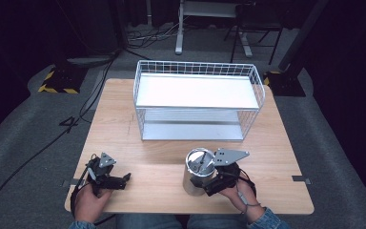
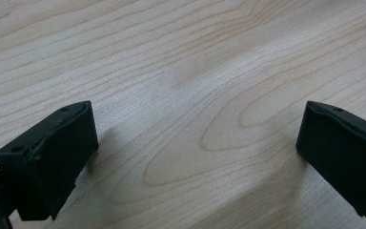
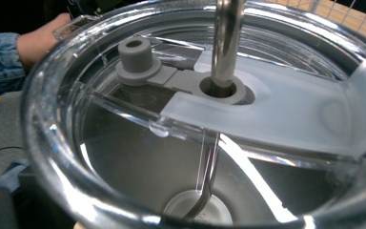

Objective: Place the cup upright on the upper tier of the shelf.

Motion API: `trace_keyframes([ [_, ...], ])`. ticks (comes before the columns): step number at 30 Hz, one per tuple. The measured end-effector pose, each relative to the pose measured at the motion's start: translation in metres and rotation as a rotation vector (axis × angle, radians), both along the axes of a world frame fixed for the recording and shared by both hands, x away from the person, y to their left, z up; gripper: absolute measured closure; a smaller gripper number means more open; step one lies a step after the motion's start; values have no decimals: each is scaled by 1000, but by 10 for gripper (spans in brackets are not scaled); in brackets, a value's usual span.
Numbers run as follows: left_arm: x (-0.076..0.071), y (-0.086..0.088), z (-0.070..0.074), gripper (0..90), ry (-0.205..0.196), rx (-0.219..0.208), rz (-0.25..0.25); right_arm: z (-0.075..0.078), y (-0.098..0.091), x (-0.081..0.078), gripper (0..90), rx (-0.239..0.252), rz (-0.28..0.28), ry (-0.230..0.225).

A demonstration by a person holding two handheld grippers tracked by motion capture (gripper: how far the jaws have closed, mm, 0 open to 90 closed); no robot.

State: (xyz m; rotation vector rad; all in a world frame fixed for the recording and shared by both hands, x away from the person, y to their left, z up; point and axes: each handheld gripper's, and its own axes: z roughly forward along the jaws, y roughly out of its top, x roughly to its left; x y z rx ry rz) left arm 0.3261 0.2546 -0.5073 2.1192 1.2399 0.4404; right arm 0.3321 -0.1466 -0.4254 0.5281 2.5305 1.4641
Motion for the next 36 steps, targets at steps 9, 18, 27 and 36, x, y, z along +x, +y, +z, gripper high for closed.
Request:
trace_keyframes([
  [9,0,0,0,6,0,0,0,13,1,-2,37,-13,9,-18],
  [18,0,0,0,6,0,0,0,39,0,1,37,-8,7,-43],
  [27,0,0,0,6,0,0,0,61,1,5,38,-12,12,-59],
  [36,0,0,0,6,0,0,0,89,2,12,38,-11,7,-61],
])
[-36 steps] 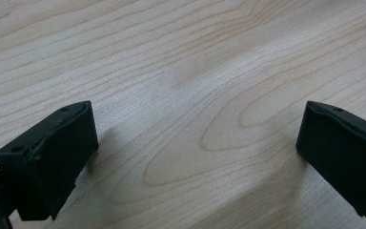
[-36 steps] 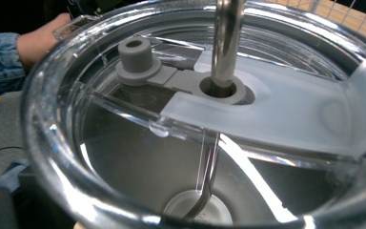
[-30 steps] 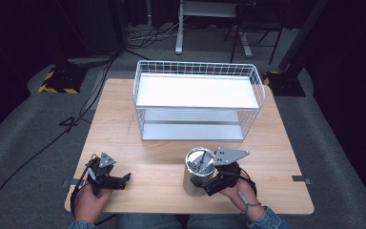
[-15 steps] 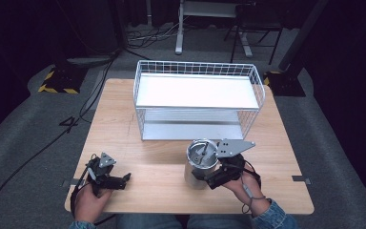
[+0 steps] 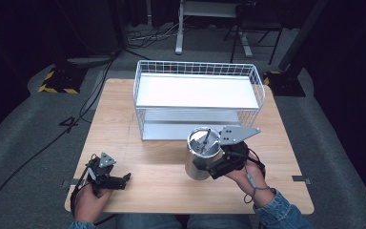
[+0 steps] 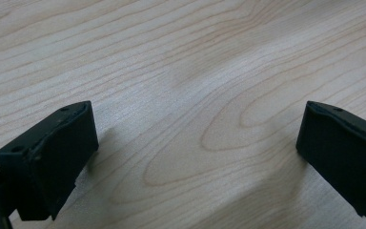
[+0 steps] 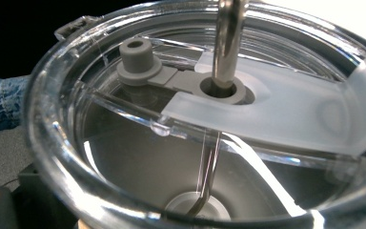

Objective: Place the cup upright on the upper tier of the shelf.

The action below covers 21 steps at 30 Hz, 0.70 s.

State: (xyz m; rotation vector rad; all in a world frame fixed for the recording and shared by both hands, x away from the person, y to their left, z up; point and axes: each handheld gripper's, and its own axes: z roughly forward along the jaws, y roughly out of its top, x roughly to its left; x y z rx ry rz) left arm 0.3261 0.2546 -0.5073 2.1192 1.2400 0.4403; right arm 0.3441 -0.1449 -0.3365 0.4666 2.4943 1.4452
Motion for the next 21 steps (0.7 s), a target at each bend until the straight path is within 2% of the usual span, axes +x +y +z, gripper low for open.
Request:
trace_keyframes([
  [13,0,0,0,6,0,0,0,30,2,10,38,3,-9,-3],
  [21,0,0,0,6,0,1,0,55,-4,21,38,22,-32,-16],
])
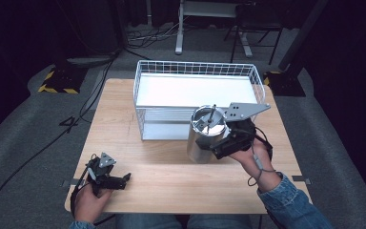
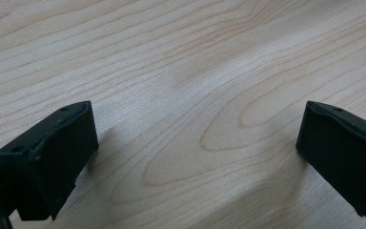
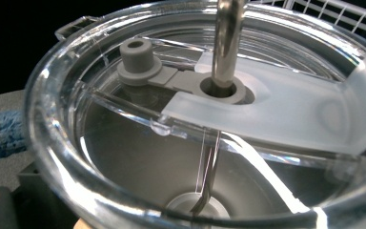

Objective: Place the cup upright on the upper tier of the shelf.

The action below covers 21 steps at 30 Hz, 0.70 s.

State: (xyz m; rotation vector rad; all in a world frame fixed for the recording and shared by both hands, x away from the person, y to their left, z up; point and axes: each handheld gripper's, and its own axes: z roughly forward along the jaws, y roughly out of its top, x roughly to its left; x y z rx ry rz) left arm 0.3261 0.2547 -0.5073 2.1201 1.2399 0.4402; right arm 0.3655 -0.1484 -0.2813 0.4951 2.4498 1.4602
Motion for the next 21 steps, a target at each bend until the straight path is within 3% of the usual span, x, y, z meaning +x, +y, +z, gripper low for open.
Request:
trace_keyframes([
  [13,0,0,0,6,0,0,0,34,-2,21,38,9,-32,-23],
  [21,-1,0,0,6,-2,0,6,55,3,44,38,20,-60,-39],
])
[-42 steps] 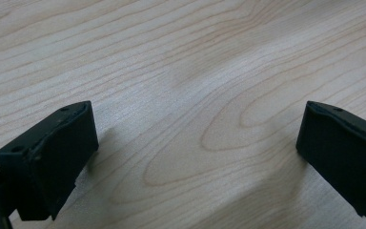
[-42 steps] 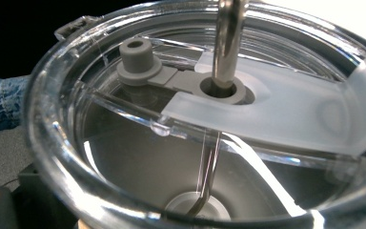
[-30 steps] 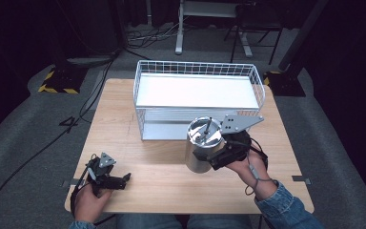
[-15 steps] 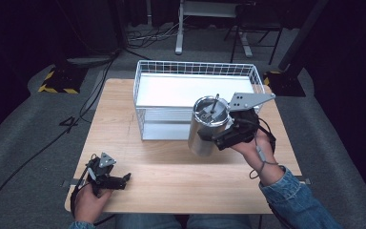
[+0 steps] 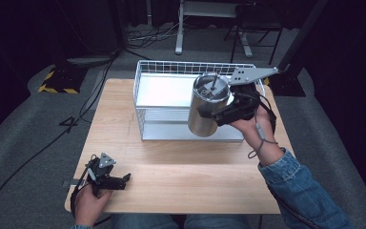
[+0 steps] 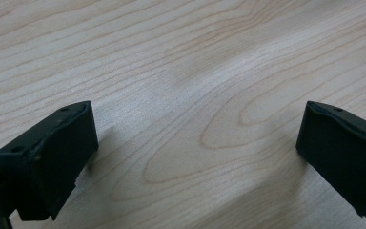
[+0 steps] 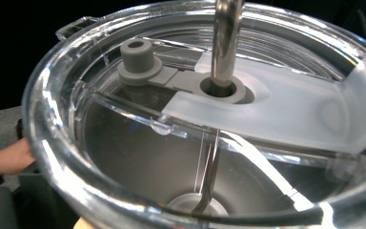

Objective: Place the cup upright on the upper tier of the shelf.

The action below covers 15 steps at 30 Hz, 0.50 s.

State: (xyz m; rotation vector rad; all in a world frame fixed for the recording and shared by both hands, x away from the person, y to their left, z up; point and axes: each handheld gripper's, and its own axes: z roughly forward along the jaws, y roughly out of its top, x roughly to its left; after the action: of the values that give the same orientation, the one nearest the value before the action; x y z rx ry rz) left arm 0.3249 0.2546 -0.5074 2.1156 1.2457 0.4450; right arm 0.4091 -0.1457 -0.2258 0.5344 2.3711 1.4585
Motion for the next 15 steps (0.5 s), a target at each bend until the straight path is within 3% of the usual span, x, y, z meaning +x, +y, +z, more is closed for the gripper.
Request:
trace_keyframes([
  [15,2,0,0,6,4,1,2,20,6,48,38,49,-101,-8],
])
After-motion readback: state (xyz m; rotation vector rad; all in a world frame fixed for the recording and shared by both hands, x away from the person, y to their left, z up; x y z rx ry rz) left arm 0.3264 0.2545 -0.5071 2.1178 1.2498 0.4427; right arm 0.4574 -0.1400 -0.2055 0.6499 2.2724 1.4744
